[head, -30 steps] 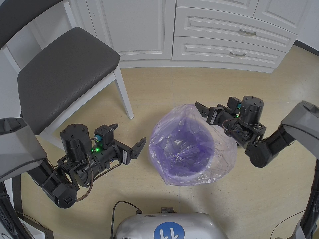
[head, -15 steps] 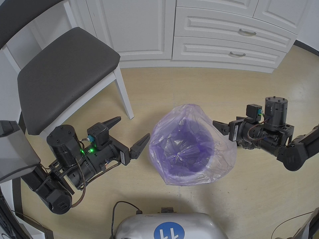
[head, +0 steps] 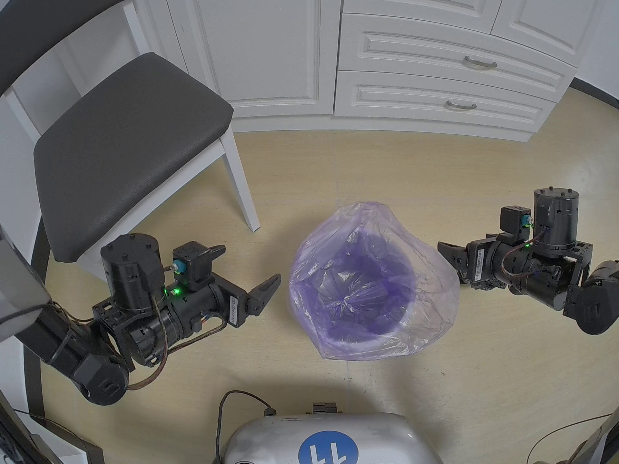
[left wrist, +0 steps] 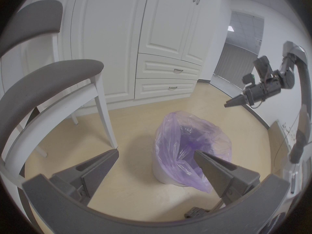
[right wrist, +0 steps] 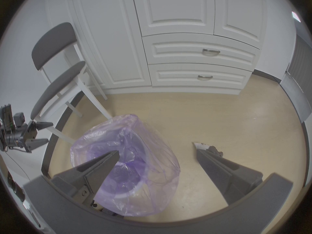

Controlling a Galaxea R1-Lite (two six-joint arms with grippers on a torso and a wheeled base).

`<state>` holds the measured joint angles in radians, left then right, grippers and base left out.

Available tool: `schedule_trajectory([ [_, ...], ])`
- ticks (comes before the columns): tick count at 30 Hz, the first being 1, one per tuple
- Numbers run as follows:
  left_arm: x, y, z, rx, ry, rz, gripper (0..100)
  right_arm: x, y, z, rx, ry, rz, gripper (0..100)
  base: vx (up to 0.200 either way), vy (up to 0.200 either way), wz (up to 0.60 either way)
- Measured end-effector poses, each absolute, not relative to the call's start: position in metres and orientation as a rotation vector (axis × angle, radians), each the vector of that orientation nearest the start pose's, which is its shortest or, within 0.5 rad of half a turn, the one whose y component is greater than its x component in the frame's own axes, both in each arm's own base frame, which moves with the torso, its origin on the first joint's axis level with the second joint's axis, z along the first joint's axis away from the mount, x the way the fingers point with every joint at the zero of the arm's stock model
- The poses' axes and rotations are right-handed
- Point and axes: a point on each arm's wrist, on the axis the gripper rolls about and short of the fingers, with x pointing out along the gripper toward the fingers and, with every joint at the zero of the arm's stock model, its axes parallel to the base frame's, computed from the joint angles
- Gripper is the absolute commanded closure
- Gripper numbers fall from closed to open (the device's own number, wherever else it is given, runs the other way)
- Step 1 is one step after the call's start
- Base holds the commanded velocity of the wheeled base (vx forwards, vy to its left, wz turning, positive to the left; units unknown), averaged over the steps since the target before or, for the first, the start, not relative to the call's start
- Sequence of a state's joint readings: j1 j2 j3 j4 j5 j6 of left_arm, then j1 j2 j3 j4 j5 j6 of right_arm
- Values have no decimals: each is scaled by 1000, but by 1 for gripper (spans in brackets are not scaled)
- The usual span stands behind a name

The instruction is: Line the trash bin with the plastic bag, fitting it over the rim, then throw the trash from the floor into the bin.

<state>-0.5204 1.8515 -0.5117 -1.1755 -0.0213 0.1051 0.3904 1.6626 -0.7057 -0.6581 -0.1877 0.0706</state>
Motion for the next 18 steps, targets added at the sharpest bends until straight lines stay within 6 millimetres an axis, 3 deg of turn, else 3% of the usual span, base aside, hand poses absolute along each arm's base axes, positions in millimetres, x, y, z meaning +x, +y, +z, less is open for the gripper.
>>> schedule_trajectory([
  [11, 256, -151, 148, 40, 297, -468, 0, 256, 102, 178, -15, 287, 179, 0, 0, 0, 0],
  [18, 228, -148, 167, 11, 345, -582, 0, 246, 104, 179, -26, 327, 181, 0, 0, 0, 0],
])
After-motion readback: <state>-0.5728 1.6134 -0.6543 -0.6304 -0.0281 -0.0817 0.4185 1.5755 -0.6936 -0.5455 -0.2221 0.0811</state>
